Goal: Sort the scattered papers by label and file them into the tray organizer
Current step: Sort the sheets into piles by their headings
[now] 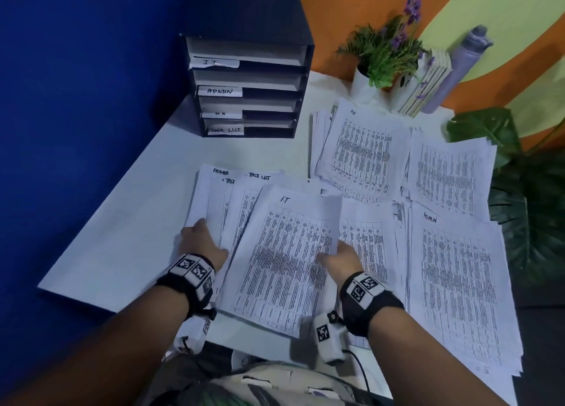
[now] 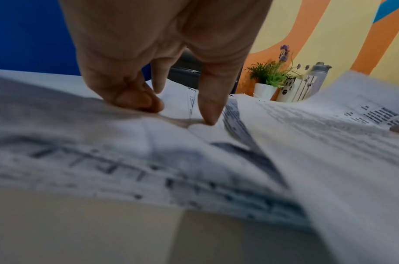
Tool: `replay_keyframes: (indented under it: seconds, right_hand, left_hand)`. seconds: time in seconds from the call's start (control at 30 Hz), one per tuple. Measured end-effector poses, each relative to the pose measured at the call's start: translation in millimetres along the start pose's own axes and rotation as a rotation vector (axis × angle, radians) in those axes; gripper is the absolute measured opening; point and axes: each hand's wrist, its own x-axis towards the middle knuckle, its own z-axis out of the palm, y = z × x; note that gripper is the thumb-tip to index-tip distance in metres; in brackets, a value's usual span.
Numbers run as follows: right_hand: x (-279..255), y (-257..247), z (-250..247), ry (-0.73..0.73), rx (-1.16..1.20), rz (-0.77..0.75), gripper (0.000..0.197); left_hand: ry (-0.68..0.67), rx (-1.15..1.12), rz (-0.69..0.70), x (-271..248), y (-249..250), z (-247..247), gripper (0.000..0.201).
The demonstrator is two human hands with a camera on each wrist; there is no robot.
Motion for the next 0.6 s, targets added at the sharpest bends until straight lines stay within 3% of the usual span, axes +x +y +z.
replay_keyframes:
  seconds: [0.2,0.3,0.4,0.47,0.6]
  right_hand:
    - [-7,-5,16,-0.051,-0.104,-0.072,0.013]
    - [-8,-5,20,-0.07,-0.095,-0.113,0.023]
    - [-13,-12,18,-0.16,0.006,-0.129,0.013]
    - [-11,-15,12,-0.229,0.044,-0.123,0.05]
    - [-5,-19,-13,-0.409,-0.023,-0.038,0.085]
  left_hand:
    - [-0.071,0.049,-0.044,-6,11,-5,0.058]
    - [-0.048,-0.124,-0.015,-6,14,-3,0.051]
    - [-0.071,-0.257,0.036,-3,11,-7,0.056]
    - [-0.088,-0.313,0.037,-3,9,-12,0.062]
    - [-0.038,-0.427,0.05,-9,12,-16,0.053]
